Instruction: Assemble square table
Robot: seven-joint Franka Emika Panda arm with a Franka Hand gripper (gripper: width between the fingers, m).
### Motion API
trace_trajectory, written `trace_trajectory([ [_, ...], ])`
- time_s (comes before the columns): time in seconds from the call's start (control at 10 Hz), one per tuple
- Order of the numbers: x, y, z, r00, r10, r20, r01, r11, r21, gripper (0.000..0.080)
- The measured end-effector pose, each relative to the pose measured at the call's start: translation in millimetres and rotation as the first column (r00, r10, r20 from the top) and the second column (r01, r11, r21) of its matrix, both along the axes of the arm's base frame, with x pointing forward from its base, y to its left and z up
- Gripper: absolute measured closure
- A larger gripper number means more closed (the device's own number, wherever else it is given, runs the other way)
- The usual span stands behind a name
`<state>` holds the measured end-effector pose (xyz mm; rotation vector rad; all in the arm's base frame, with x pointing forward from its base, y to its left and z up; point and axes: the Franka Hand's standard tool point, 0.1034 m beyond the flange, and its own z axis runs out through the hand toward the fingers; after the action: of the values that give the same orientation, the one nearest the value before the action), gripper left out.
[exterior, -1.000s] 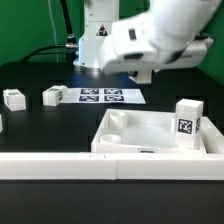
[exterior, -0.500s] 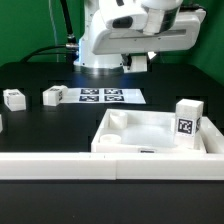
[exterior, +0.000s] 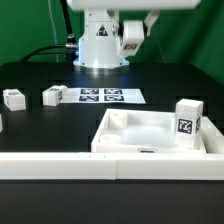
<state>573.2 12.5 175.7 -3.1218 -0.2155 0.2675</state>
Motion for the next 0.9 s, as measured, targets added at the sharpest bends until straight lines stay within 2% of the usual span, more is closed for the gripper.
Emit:
trace_trajectory([
  [0.1, -4.1, -1.5, -2.5, 1.0, -0.003, 0.03, 0.003, 1.0, 0.002, 0.0509],
  [0.5, 10.5, -7.5, -2.9, 0.96, -0.023, 0.28, 0.021, 1.0, 0.008, 0.0509],
  [0.6, 12.4, -6.2, -8.0, 0.953, -0.073, 0.296, 0.056, 0.996, 0.064, 0.0509],
  [0.8, 35.0, -3.5, 1.1, 0.92, -0.16, 0.357, 0.098, 0.978, 0.186, 0.0509],
  [0.9, 48.2, -6.5, 7.7, 0.878, -0.182, 0.442, 0.104, 0.975, 0.195, 0.0509],
])
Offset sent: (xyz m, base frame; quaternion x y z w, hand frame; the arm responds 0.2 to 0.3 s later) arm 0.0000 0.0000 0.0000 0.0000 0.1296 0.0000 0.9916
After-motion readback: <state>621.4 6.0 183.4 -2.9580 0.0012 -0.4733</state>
